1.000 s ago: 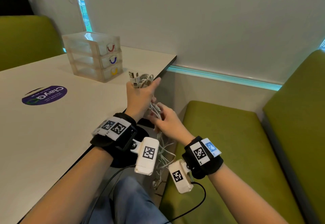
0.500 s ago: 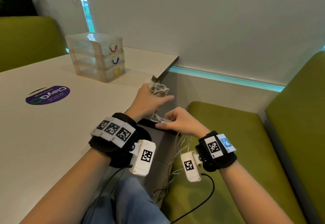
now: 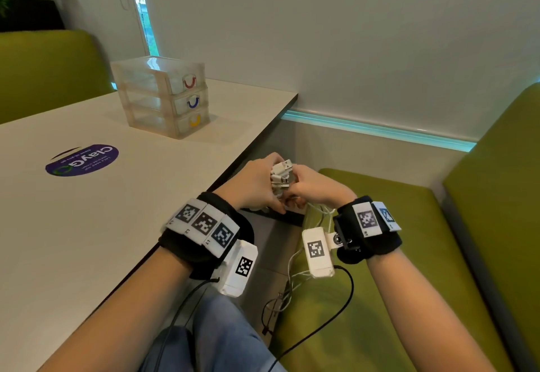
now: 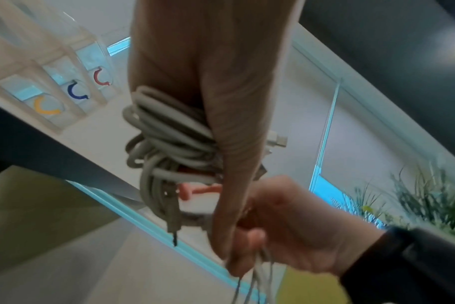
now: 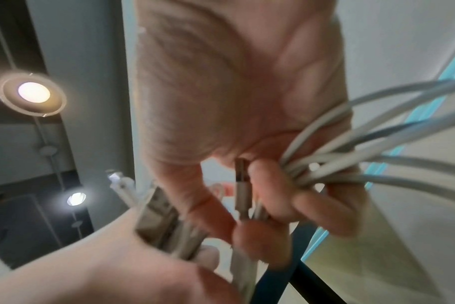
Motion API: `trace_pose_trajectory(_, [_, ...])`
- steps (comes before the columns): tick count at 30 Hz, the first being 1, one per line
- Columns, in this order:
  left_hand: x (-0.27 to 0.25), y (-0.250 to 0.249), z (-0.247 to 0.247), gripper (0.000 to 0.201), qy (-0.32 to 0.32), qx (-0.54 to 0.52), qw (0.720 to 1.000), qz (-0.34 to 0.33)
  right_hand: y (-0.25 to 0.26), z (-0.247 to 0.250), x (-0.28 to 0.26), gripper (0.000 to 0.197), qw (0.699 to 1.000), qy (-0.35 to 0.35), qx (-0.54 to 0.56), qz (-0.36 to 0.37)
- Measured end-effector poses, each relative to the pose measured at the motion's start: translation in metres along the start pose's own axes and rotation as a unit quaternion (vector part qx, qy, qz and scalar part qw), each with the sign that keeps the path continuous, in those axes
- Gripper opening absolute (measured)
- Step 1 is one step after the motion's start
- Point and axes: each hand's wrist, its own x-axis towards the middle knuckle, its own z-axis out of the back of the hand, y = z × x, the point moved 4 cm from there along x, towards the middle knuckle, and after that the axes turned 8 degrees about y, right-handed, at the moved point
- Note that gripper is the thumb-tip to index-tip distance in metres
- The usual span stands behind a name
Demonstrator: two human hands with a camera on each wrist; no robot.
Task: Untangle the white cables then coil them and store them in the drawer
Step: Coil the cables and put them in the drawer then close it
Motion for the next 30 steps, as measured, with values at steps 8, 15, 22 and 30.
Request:
trace_pose_trajectory(8, [0.005, 0.001, -0.009, 0.026, -0.032, 0.103, 0.994, 0.010, 0.000, 0.006, -0.002, 0.031, 0.999, -0.030, 0.019, -0.024])
trace_pose_trajectory(15, [0.000, 0.002, -0.013, 0.041, -0.138, -0.012, 0.990, -0.024, 0.020, 0.011, -0.006, 0.028, 0.997, -0.071, -0.005, 0.026])
trace_pose_trajectory(22, [-0.006, 0.002, 0.005, 0.020, -0.144, -0.015, 0.989, -0.006, 0.021, 0.016, -0.006, 0.018, 0.982, -0.142, -0.087, 0.088])
trace_pose_trajectory(30, [-0.005, 0.002, 0.002, 0.010, -0.122, -0.202, 0.972, -0.008, 0.019, 0.013, -0.004, 0.021, 0.972, -0.149, -0.119, 0.137])
